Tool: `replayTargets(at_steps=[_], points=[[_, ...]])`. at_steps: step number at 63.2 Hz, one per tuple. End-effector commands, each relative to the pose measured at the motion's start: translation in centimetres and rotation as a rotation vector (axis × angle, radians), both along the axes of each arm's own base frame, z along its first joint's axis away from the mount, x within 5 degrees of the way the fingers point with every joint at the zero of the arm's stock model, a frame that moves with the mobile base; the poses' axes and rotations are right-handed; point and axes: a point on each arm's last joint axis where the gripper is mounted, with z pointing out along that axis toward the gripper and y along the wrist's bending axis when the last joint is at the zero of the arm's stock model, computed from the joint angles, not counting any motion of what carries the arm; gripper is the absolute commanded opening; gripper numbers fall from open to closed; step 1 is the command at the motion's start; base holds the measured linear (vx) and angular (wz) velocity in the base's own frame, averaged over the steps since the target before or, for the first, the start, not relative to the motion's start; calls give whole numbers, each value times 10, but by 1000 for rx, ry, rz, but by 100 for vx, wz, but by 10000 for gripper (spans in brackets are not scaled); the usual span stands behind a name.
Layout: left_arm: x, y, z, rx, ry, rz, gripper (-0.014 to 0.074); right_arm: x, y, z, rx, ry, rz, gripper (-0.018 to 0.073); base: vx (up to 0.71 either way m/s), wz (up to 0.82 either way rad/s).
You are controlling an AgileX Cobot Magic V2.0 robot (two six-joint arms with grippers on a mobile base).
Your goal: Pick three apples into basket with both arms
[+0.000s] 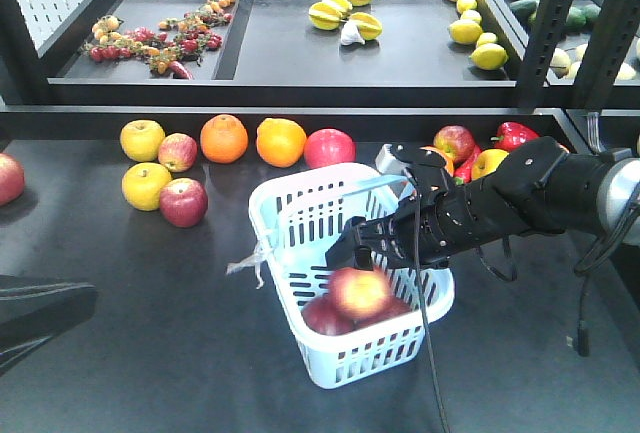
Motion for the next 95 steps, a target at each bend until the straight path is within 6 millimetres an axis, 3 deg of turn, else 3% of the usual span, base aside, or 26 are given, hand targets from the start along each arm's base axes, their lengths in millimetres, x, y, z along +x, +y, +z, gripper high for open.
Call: replayTargets(at_steps=[1,9,15,21,31,42,48,55,60,68,74,83,95], points=[[1,0,12,-74,-45,19,-6,1,1,27,42,-74,-11,720,0,0],[1,0,12,-74,-45,19,-6,-4,1,36,56,-79,10,678,0,0],[1,0,12,-74,-45,19,-6,-12,1,50,70,-87,48,595,0,0],[1,0,12,-74,-45,19,-6,-23,-1,66,74,-105,90,428,0,0],[1,0,12,-74,-45,19,-6,-51,-7,99,39,-149,206,-3,0,0],[1,0,12,-74,-45,19,-6,-93,-19,146,3,-275,304,-4,0,0],[1,0,12,-74,-45,19,-6,-125,-33,181,-43,-430,311,-4,0,0],[1,0,12,-77,-42,21,-6,-168,-50,201,-102,-568,298,-4,0,0],[1,0,12,-81,-36,24,-6,-202,-64,199,-140,-639,272,-4,0,0],[5,-2,-2,-76,-23,39,-6,-248,-88,160,-194,-711,127,-4,0,0],[10,-3,-23,-74,-14,66,-6,-270,-103,129,-211,-770,-1,-4,0,0],[18,-2,-51,-95,-40,124,-6,-287,-119,101,-262,-789,-113,-4,0,0],[19,-1,-62,-98,-47,143,-6,-289,-124,100,-313,-817,-133,-4,0,0]])
